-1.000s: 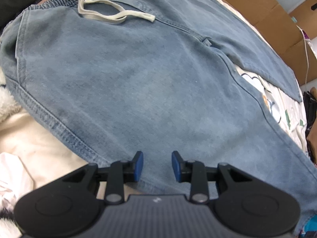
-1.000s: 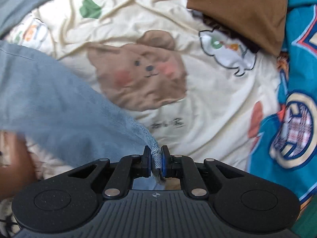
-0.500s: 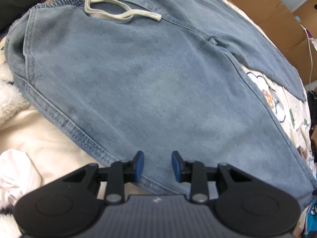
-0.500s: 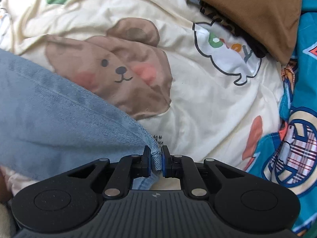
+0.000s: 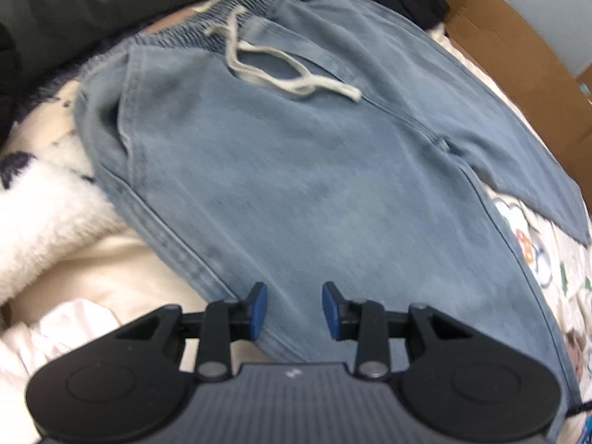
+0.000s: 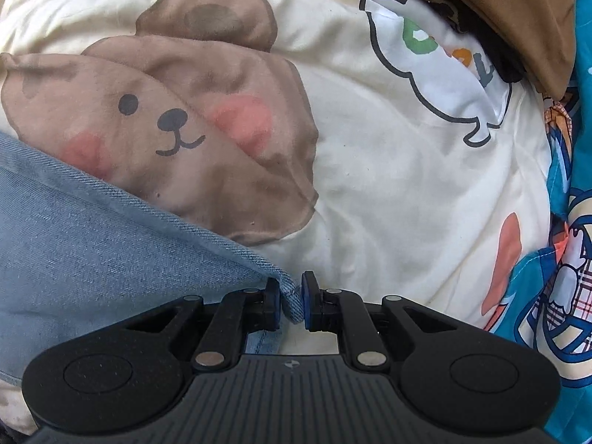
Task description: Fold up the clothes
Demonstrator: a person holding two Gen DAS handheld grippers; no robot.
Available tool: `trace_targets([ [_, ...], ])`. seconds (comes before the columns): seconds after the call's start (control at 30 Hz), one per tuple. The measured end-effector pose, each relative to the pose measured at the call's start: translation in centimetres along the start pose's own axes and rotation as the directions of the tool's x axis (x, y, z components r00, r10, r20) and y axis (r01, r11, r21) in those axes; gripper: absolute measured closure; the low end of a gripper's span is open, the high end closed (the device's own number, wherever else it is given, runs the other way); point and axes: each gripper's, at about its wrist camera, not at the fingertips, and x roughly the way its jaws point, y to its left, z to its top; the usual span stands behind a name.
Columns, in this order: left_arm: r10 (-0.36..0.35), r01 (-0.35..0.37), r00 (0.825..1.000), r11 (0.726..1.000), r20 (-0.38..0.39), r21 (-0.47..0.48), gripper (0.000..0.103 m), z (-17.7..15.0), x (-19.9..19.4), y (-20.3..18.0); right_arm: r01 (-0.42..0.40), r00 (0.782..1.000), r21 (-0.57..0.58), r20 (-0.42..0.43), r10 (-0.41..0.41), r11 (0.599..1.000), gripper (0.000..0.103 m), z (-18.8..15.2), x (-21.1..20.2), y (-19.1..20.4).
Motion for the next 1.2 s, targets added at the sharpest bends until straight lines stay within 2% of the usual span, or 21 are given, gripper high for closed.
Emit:
trace_targets([
  [0.13, 0.059, -0.058, 0.996, 0.998, 0.060, -0.010, 0.068, 1.3, -0.2, 0.7, 0.025, 1.000, -0.006, 0.007, -0.025, 1.000, 0.090, -0.2, -0.8, 0.7],
  [0.17, 0.077, -0.076, 0.995, 0.997, 0.068, -0.016, 0.068, 1.7, -0.2, 0.9, 0.024, 1.000, 0.000, 0.016, -0.024, 1.000, 0.085, -0.3, -1.1, 0.8],
  [0.2, 0.103, -0.101, 0.992, 0.995, 0.072, -0.025, 0.068, 2.2, -0.1, 1.2, 0.021, 0.999, 0.008, 0.027, -0.021, 1.000, 0.076, -0.3, -1.5, 0.8],
  [0.3, 0.133, -0.127, 0.987, 0.990, 0.095, -0.069, 0.068, 3.4, -0.4, 2.7, 0.029, 0.998, 0.035, 0.052, -0.031, 0.999, 0.065, -0.4, -2.5, 0.8],
  [0.4, 0.146, -0.136, 0.983, 0.987, 0.114, -0.085, 0.068, 4.4, -0.3, 3.4, 0.040, 0.995, 0.050, 0.086, -0.044, 0.998, 0.065, -0.6, -3.4, 1.1],
  [0.5, 0.166, -0.161, 0.979, 0.986, 0.123, -0.051, 0.068, 4.6, 0.6, 3.8, 0.033, 0.989, 0.038, 0.144, -0.038, 0.999, 0.065, -0.9, -4.8, 1.9],
  [0.63, 0.191, -0.189, 0.978, 0.981, 0.084, -0.034, 0.076, 3.9, 2.5, 4.8, -0.051, 0.967, 0.007, 0.251, 0.047, 0.999, 0.062, -0.5, -7.1, 3.8],
  [0.77, 0.203, -0.202, 0.976, 0.979, 0.083, -0.028, 0.076, 4.1, 2.1, 4.4, -0.153, 0.934, -0.055, 0.319, 0.162, 0.987, 0.061, -1.6, -8.5, 6.5],
  [0.9, 0.165, -0.159, 0.981, 0.985, 0.103, -0.064, 0.076, 4.6, 0.7, 4.3, -0.236, 0.909, -0.096, 0.329, 0.254, 0.967, 0.061, -2.8, -9.5, 10.1],
  [1.0, 0.167, -0.164, 0.978, 0.986, 0.128, -0.034, 0.075, 5.4, 0.4, 3.6, -0.282, 0.891, -0.141, 0.327, 0.314, 0.949, 0.061, -3.6, -9.5, 12.4],
  [1.1, 0.169, -0.170, 0.974, 0.985, 0.153, -0.008, 0.075, 6.3, 0.1, 3.0, -0.300, 0.890, -0.151, 0.311, 0.333, 0.942, 0.061, -3.8, -8.1, 13.7],
  [1.2, 0.179, -0.174, 0.968, 0.984, 0.175, -0.041, 0.075, 8.0, 0.4, 3.7, -0.306, 0.895, -0.139, 0.296, 0.334, 0.942, 0.061, -3.9, -7.0, 14.4],
])
